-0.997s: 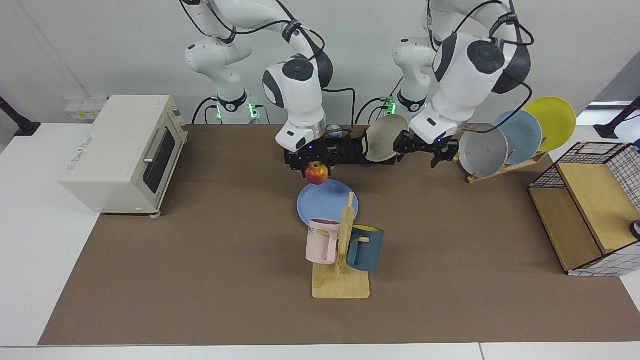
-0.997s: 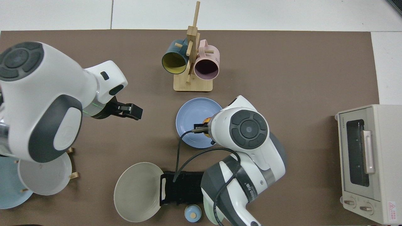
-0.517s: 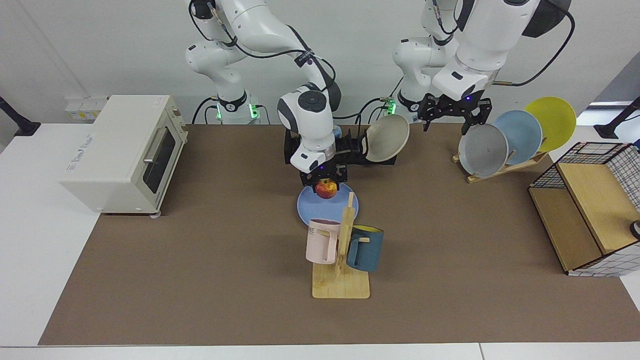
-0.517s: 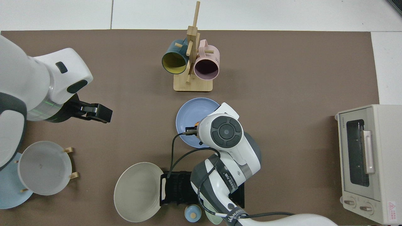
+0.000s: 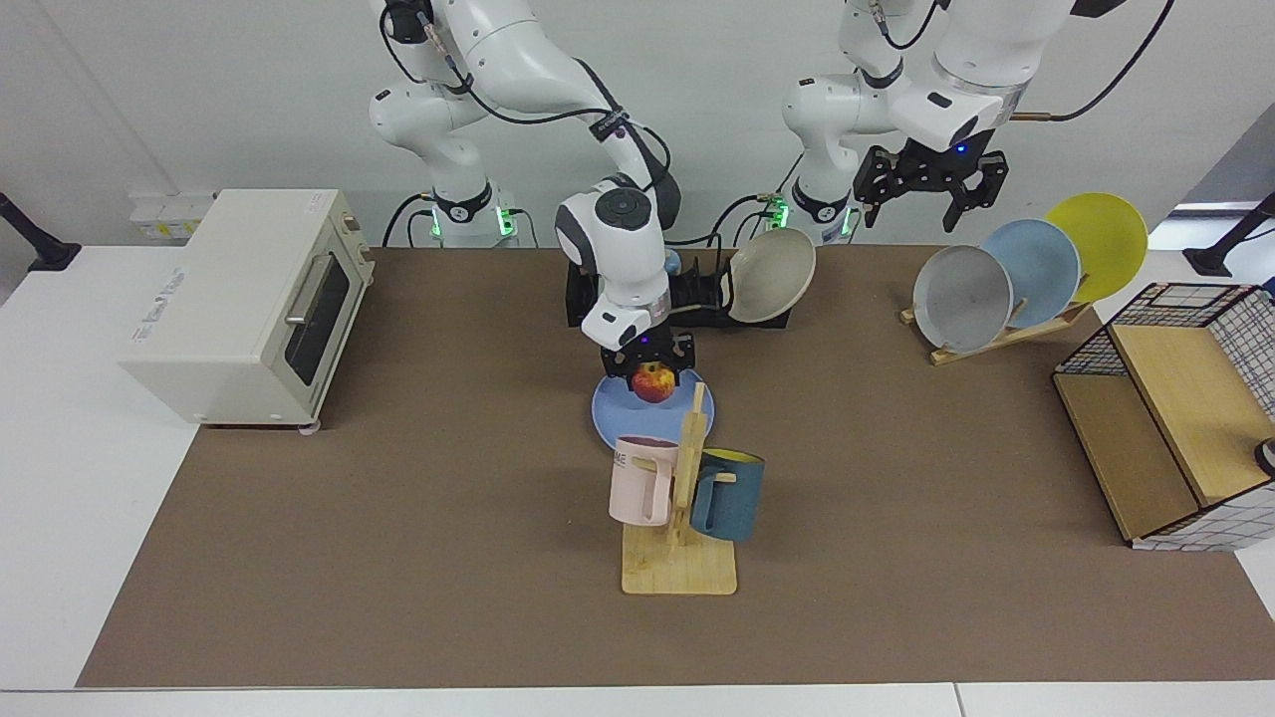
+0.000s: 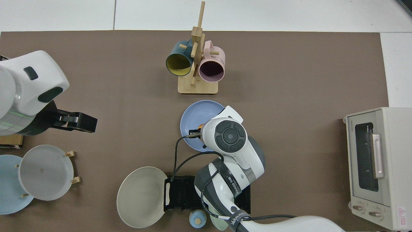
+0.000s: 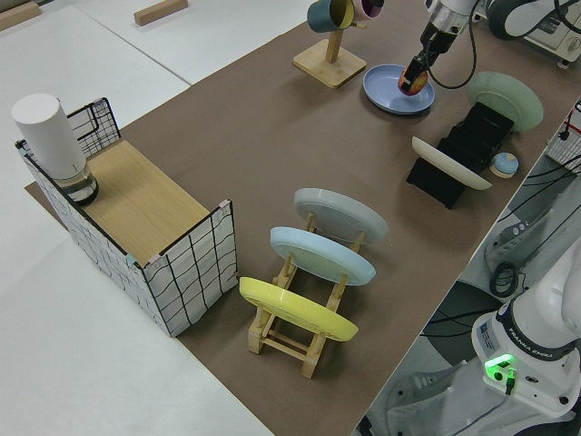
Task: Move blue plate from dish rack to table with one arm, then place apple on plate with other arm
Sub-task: 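Lower the held apple onto the blue plate with the right gripper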
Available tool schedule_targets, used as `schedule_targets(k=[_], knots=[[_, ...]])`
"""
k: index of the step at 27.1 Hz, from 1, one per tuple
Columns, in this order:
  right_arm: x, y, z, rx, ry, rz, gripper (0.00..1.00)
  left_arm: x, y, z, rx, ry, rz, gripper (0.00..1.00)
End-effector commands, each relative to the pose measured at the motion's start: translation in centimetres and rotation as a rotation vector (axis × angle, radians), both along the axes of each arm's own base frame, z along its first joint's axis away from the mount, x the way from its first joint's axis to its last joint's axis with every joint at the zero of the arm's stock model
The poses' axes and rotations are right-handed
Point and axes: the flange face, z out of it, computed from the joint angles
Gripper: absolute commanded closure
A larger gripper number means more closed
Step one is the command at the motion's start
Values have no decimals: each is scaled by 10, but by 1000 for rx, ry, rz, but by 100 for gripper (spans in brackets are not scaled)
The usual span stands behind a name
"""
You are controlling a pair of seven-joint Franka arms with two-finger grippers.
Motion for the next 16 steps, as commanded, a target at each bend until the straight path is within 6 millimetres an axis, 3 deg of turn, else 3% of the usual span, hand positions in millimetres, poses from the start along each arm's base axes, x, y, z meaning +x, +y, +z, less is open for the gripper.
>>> schedule_targets(k=[1,4,5,6,7,8,16], knots=[[-1,1,-5,19,-6,-37,76,-4,13,-2,13,8,11,0],[0,0,-6,19,-6,-38,69,-3,16,1,22,-1,26,0],[0,0,-6,19,-6,-38,54,-3,16,1,24,-1,28,0],[0,0,-6,20,-6,-40,33,-3,17,2,24,-1,32,0],[0,0,-6,20,-6,-40,4,-4,18,1,27,1,33,0],[-1,1,-6,19,-4,-38,0,-4,18,1,27,1,33,0],[-1,3,-5,18,-7,-35,0,-2,26,1,27,3,48,0]])
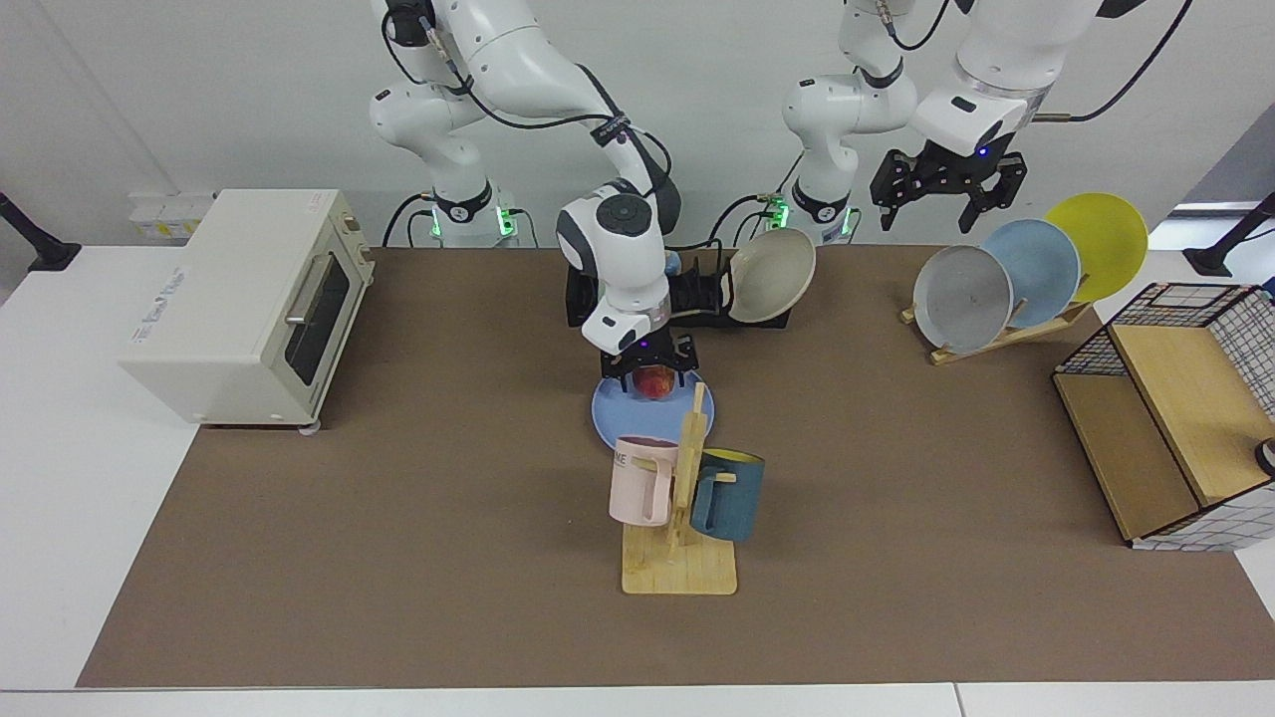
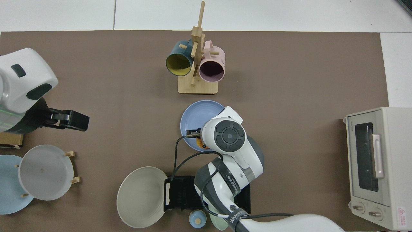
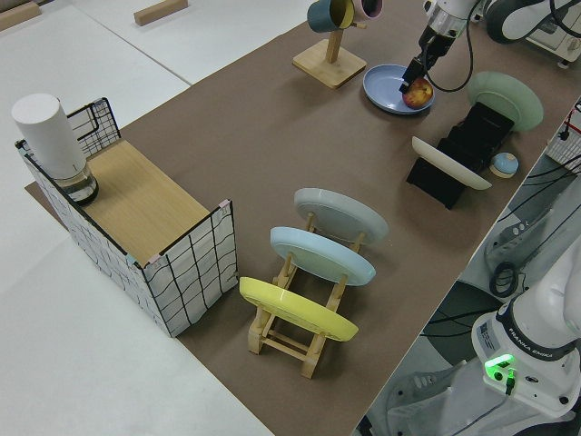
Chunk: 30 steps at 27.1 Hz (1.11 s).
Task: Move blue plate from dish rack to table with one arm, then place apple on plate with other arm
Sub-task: 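Lower the held apple onto the blue plate with the right gripper, then open the right gripper and lift it away from the apple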
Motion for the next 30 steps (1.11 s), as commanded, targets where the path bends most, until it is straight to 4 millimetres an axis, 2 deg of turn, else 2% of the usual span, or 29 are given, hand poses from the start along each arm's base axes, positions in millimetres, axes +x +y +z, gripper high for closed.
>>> schedule_targets(k=[1,5,9,11,14,22,30], knots=[[-2,3,3,18,-12,-23,0,-5,12,2,25,0,22,0],[-1,4,15,18,-24,-16,0,-5,13,2,25,0,25,0],[5,-6,36,12,-25,-24,0,-5,14,2,26,2,25,0],[11,-18,52,14,-33,-35,0,-5,14,2,26,0,25,0],[22,-46,80,12,-38,-69,0,-5,12,2,25,0,22,0],[35,-146,168,-53,9,5,0,-5,13,2,25,0,25,0],[25,-245,235,-82,48,57,0,-5,13,2,25,2,25,0]])
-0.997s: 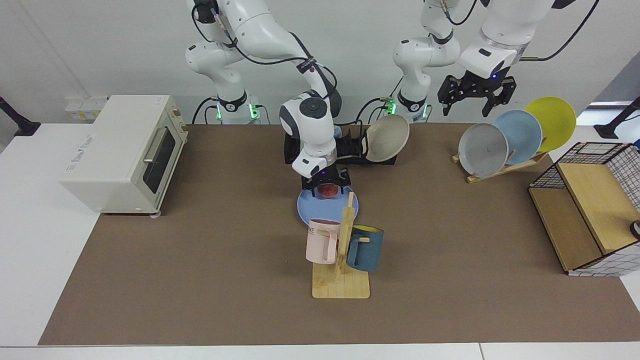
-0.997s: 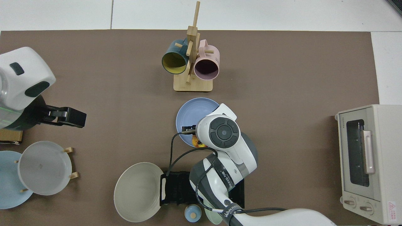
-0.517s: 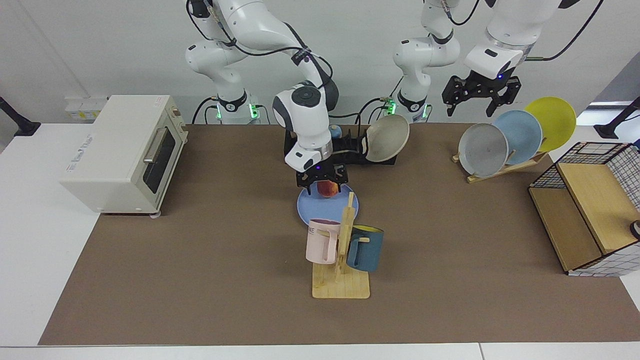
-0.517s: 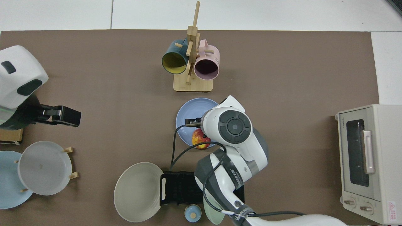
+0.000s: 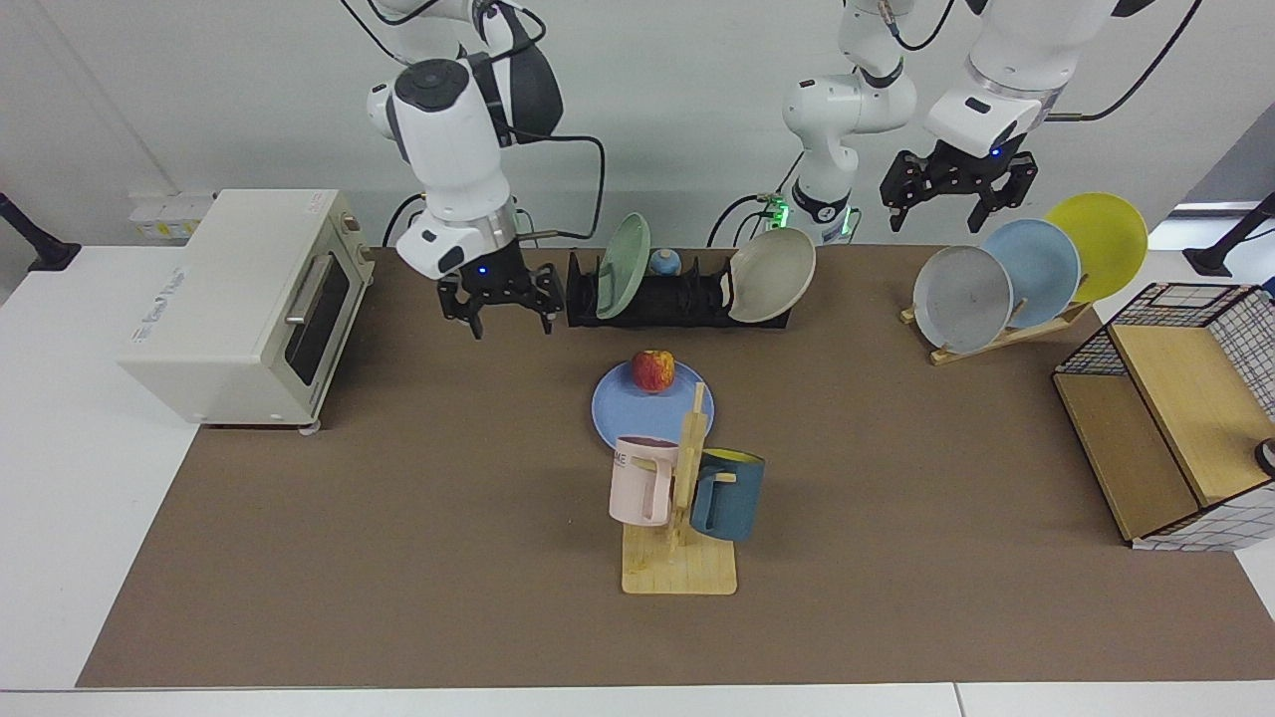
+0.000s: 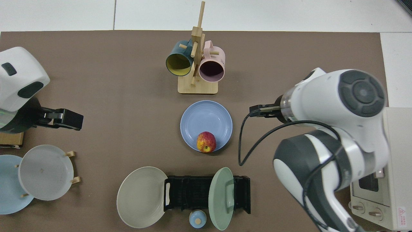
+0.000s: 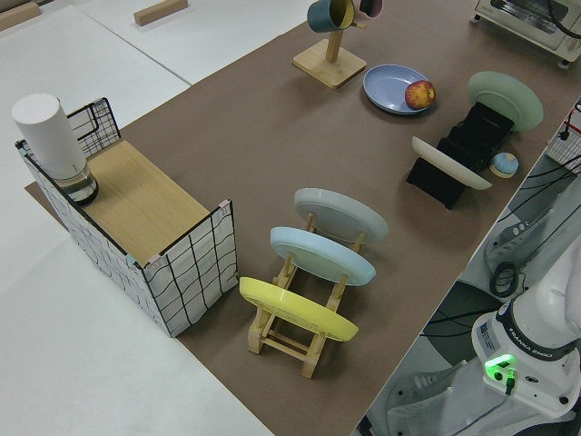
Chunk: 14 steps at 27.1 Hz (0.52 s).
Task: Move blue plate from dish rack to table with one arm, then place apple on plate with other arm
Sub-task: 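Open the right gripper and lift it away from the apple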
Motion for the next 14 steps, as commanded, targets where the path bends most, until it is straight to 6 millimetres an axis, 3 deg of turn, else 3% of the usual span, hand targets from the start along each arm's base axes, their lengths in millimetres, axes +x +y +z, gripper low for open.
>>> schedule_targets(k=[1,3,7,9,14], knots=[[-13,-62,39,-26,27,51,0,-6,3,2,24,2,5,0],[-17,-82,50,-32,45,59,0,-6,3,2,24,1,5,0],[-21,-121,53,-42,111,80,0,-6,3,2,24,2,5,0],[-27,-138,66,-42,110,89,0,-6,3,2,24,2,5,0],[-45,-152,102,-36,104,93,0,-6,3,2,26,1,5,0]])
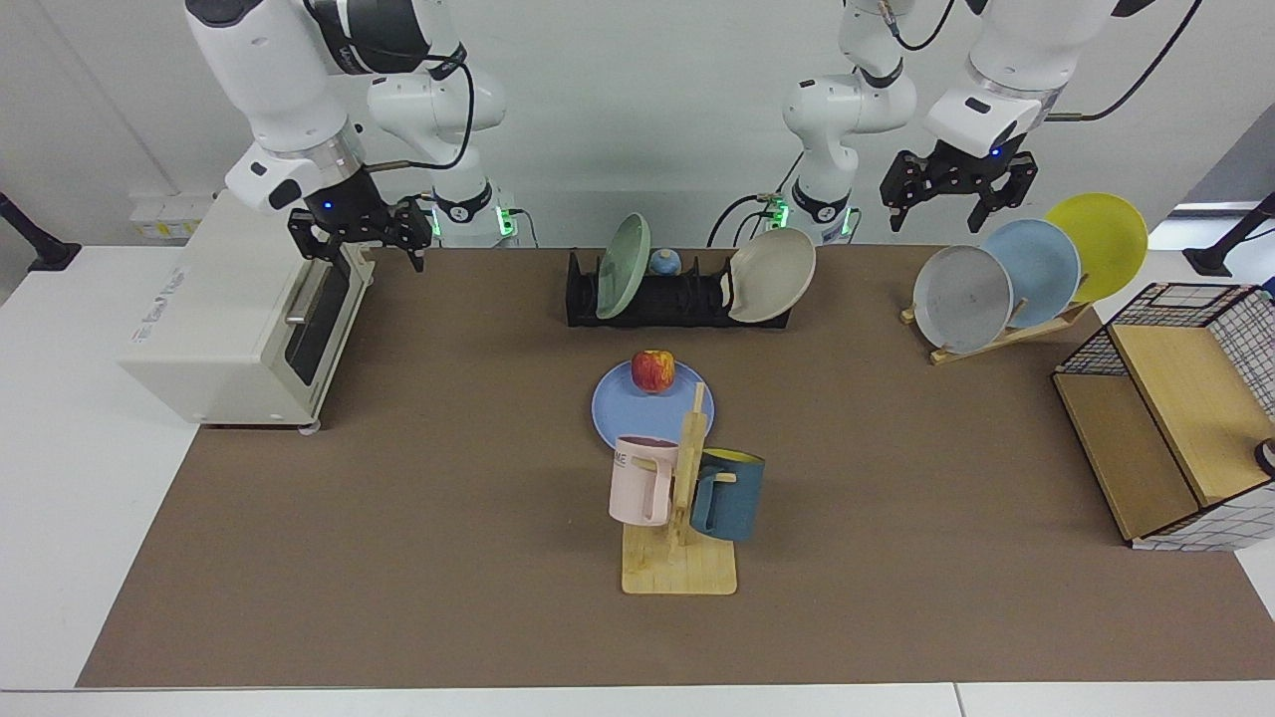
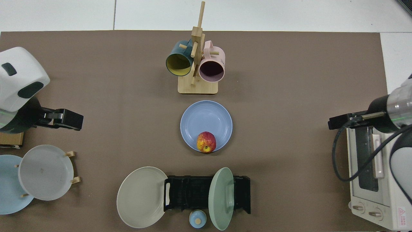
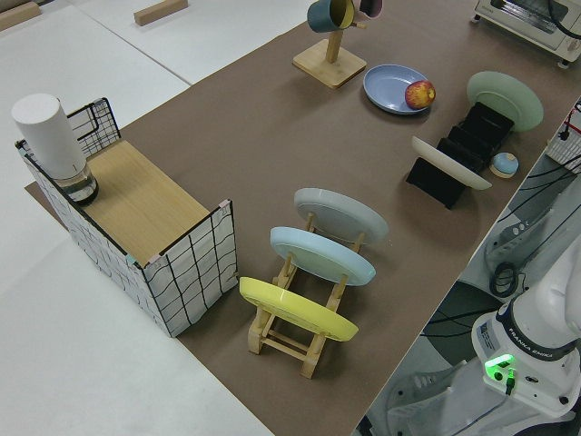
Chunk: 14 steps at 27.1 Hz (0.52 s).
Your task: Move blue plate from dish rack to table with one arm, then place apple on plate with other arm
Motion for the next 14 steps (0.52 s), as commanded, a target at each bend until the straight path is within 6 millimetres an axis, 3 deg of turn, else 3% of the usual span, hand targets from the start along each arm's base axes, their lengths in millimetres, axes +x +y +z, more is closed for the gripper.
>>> schedule_targets(k=[1,9,14], knots=[[-20,-5,34,-7,-9,22,0,-6,3,2,24,1,5,0],[-24,4,35,3,-14,-27,0,-6,3,2,24,-1,5,0],[-23,-5,35,4,-12,-43,0,-6,3,2,24,1,5,0]])
